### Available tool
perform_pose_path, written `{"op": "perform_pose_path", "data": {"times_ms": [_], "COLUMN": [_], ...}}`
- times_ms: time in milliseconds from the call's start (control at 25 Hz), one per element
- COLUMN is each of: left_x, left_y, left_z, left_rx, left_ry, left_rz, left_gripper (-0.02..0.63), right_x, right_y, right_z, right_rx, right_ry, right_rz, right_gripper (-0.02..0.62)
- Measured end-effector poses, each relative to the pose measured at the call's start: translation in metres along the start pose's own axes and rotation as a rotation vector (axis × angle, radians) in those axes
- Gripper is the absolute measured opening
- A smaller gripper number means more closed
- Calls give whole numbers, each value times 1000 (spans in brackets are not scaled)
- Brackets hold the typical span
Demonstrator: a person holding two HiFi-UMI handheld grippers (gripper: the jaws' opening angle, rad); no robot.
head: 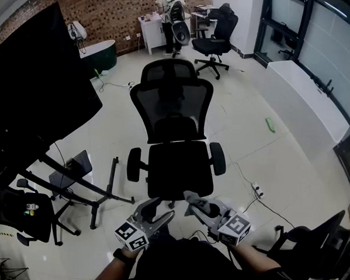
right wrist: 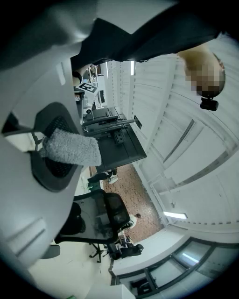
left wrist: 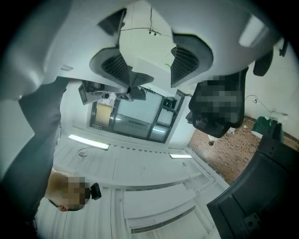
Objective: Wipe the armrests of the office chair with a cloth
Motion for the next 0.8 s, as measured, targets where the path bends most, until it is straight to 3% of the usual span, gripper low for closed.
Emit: {"op": "perform_pose_path", "data": {"times_ms": [400, 800], "left_x": [76, 180], "left_y": [-21, -76], "left_z": [-25, -56], "left_rx": [-3, 21], "left_ry": [36, 176], "left_rz": [9, 9], "left_gripper": [302, 302], "right_x": [-45, -108], "right_y": [-13, -48], "right_z": [-64, -166], "right_rx": [17, 7], "right_ry": [27, 124], "right_rz": [14, 18], "right_gripper": [34, 34]}}
Point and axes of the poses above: the fingertips, and each gripper's own axes: z backward along the fingers, x to its left, y out of its underside, the point moved 4 cm from there along z, backward along the fingers, and after that the axes turned 1 degree about y, right-handed, at the moved point
